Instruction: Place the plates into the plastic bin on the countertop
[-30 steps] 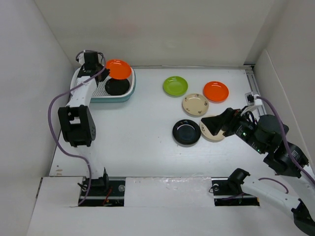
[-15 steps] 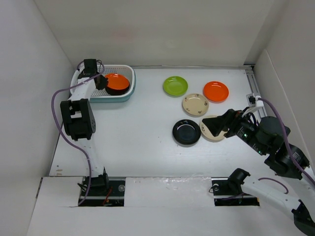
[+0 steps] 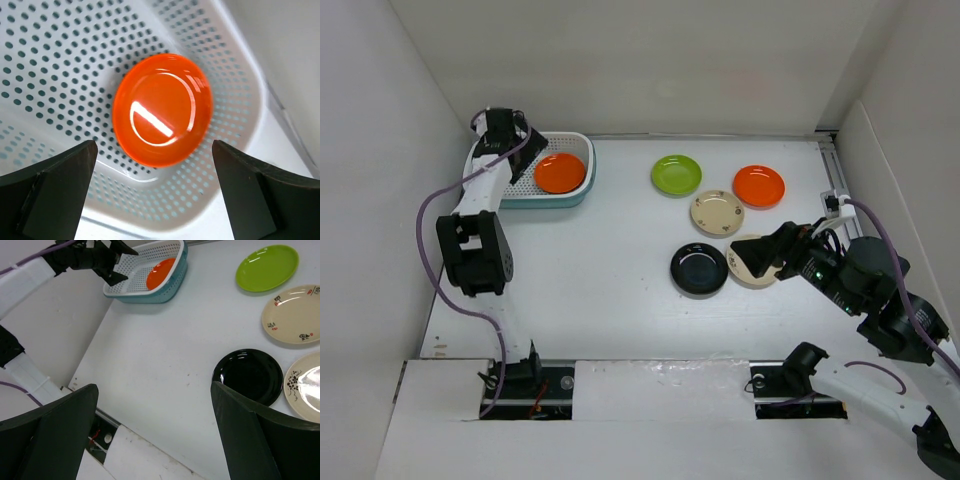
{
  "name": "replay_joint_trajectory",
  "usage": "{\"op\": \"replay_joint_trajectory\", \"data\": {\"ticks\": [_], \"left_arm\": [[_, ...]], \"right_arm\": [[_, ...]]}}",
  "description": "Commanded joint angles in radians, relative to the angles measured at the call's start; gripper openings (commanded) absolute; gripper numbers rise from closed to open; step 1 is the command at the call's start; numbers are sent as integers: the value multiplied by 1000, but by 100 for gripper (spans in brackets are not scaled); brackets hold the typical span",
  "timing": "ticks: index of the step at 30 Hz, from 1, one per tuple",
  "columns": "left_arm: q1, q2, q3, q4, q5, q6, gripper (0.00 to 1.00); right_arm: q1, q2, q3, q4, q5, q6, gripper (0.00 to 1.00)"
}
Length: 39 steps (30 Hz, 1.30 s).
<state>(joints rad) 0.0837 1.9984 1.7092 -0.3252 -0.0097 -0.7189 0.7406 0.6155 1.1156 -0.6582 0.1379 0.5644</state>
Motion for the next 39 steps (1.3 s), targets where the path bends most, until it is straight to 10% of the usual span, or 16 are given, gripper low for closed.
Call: {"op": "replay_joint_trajectory", "data": {"ticks": [1,11,21,31,39], "left_arm": [[-59,-205,41,0,-6,56,100],[-444,-518,-538,282,168,56,100],[-713,-380,-830,521,327,125,100],[-772,-169,-884,681,378,87,85],[-796,-84,-777,569,235,50,55]], "right_arm": [[-1,4,12,37,-6,-14,100],[-1,4,32,26,22,-14,100],[-1,-14,52,-6,3,-4,100],[-1,-23,70,-29,3,-4,100],[-1,-23,70,-40,3,5,100]]}}
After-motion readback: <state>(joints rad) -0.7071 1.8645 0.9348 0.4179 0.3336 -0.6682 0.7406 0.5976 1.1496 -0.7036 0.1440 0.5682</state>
